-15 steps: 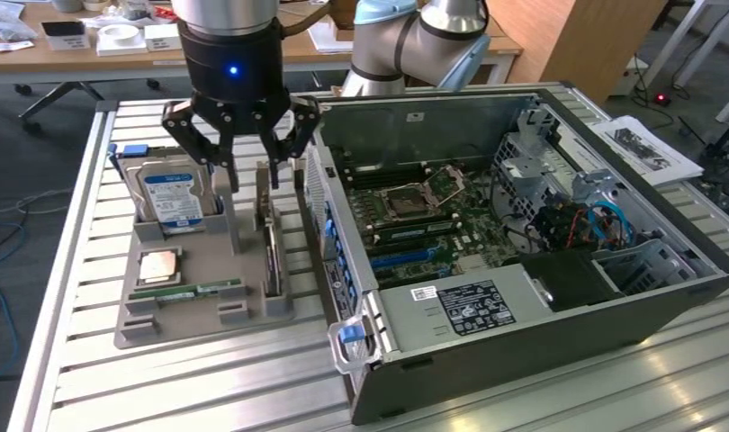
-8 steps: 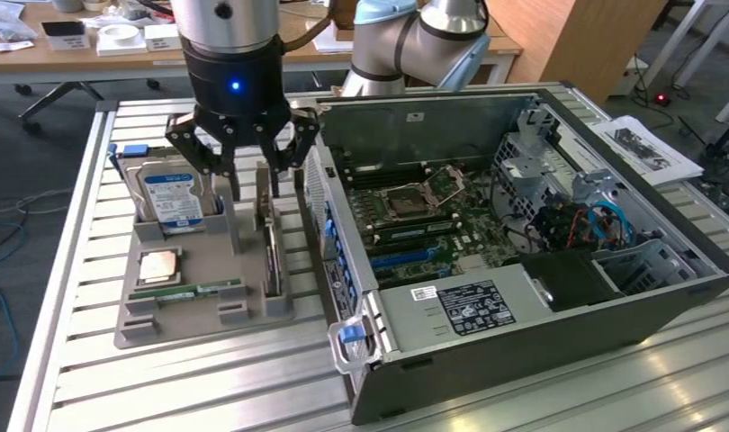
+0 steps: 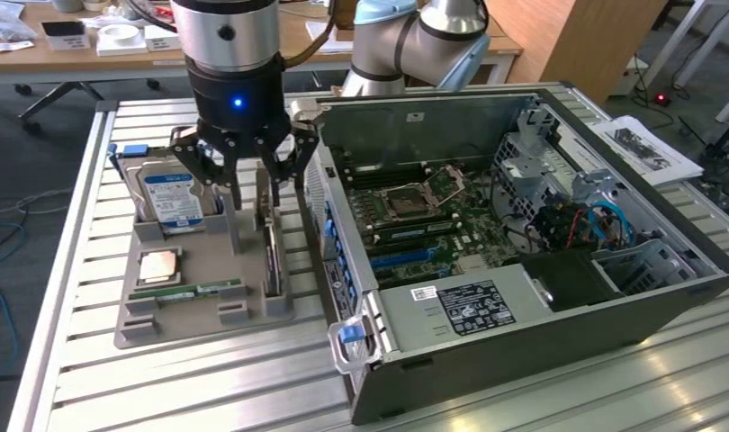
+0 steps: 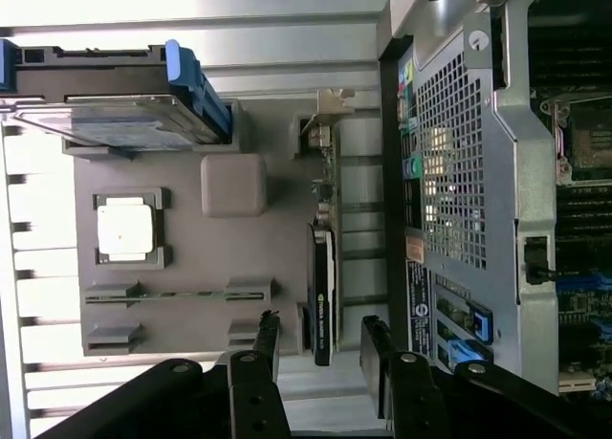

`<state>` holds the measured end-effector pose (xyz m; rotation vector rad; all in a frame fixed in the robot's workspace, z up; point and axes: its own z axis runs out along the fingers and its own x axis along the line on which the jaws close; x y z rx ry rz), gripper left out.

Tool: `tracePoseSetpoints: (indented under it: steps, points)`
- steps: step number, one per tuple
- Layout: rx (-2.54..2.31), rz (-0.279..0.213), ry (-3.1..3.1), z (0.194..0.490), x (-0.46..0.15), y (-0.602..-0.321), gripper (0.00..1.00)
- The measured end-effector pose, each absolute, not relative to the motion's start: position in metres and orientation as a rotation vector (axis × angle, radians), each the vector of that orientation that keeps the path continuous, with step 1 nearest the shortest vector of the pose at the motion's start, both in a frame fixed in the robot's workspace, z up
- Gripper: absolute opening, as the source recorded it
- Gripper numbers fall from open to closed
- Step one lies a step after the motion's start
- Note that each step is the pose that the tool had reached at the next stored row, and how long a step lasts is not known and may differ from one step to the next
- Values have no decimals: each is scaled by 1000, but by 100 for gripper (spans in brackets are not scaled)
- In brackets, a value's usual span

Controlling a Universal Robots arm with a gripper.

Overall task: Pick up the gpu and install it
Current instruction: 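Pick up the gpu and move the gpu toward the slot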

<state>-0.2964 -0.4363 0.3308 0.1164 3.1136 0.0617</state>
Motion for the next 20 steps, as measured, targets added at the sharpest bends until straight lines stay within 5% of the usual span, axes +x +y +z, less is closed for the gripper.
tracePoseSetpoints:
  steps: [20]
  points:
    - [117,62,3114,299,-296,-435,47]
